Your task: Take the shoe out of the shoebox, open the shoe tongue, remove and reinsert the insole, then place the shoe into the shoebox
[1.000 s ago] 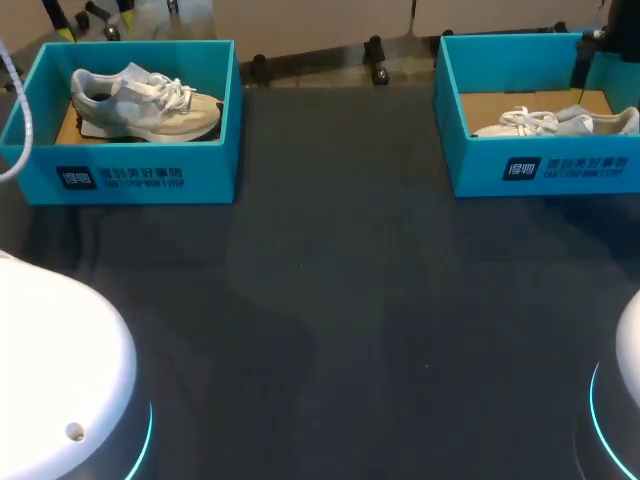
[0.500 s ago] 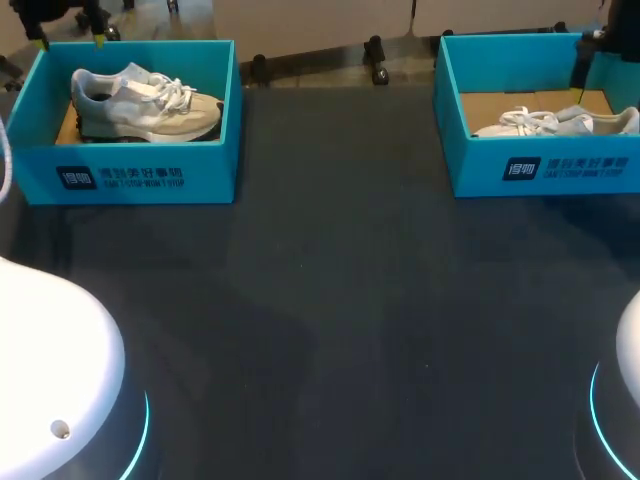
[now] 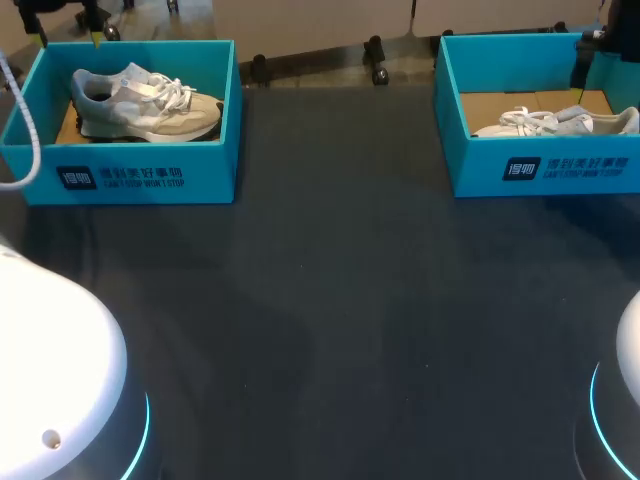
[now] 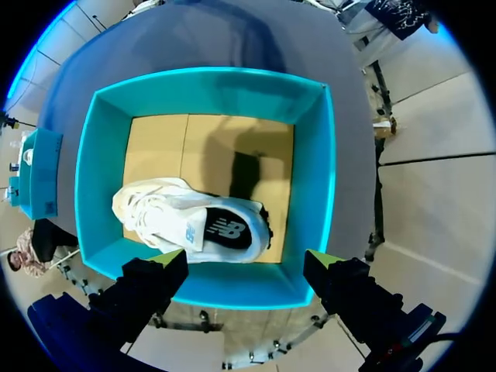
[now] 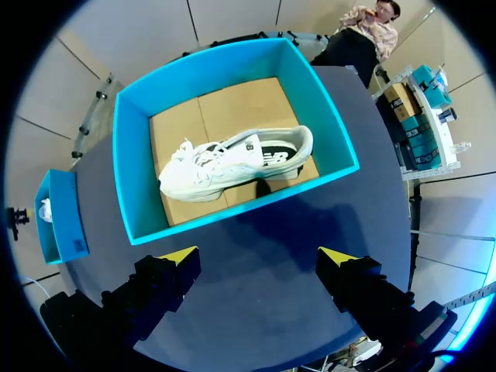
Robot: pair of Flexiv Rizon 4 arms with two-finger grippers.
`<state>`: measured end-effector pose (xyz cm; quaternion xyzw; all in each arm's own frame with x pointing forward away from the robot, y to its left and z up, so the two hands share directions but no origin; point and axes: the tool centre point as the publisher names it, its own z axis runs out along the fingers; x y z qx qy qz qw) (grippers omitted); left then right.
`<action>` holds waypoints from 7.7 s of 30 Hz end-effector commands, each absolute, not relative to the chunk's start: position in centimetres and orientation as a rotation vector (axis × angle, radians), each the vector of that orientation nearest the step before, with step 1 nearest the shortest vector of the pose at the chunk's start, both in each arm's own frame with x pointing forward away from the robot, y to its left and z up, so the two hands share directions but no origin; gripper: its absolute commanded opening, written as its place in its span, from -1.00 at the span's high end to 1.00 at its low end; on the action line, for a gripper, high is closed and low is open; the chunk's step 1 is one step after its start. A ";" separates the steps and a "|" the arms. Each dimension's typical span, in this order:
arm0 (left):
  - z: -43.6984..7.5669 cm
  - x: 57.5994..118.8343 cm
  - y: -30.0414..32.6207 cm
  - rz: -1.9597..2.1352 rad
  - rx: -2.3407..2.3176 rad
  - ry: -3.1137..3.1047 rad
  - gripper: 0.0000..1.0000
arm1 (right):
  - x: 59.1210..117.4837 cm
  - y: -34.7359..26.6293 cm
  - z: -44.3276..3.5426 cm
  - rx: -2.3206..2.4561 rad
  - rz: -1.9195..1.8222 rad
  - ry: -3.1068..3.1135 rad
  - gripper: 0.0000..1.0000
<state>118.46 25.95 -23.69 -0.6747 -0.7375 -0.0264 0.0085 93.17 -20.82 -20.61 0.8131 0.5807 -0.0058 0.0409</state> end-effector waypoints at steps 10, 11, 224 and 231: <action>-26.9 119.7 27.0 -0.143 -2.176 -2.251 -1.00 | 93.1 -20.8 -20.6 2.490 -0.016 1.778 -1.00; -27.2 119.7 27.0 -0.143 -2.183 -2.254 -1.00 | 93.1 -20.8 -20.6 2.490 -0.016 1.778 -1.00; -12.8 82.9 19.2 -0.299 -2.393 -2.181 1.00 | 93.1 -20.8 -20.6 2.490 -0.016 1.778 -1.00; -12.8 82.9 19.2 -0.299 -2.393 -2.181 1.00 | 93.1 -20.8 -20.6 2.490 -0.016 1.778 -1.00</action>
